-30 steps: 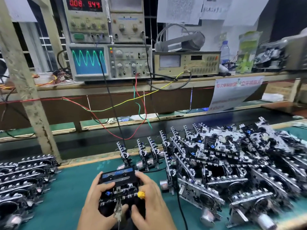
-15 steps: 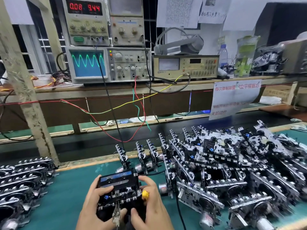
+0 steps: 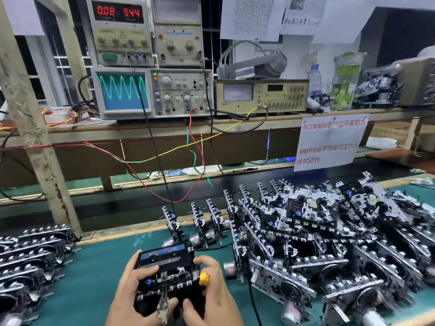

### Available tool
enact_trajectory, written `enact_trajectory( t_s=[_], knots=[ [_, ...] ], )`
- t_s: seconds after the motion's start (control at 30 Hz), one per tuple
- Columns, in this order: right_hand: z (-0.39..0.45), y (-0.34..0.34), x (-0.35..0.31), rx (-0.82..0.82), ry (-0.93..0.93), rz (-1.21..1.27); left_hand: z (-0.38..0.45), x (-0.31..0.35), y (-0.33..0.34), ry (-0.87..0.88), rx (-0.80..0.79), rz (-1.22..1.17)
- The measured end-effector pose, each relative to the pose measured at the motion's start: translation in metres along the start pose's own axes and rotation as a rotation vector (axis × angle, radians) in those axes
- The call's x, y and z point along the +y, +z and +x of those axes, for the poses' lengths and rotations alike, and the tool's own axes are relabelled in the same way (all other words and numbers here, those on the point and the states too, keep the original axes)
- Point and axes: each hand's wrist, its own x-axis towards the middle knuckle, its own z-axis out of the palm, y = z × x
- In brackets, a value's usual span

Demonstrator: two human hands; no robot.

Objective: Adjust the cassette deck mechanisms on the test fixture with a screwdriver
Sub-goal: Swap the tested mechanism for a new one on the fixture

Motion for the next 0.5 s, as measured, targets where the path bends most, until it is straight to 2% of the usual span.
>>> enact_trajectory(
  t_s=[0.5],
  knots=[
    [-0.0034, -0.0011, -0.0044, -0.003, 0.05, 0.004, -0.0043, -0.0026, 0.0023, -0.031, 0.037, -0.019]
  ],
)
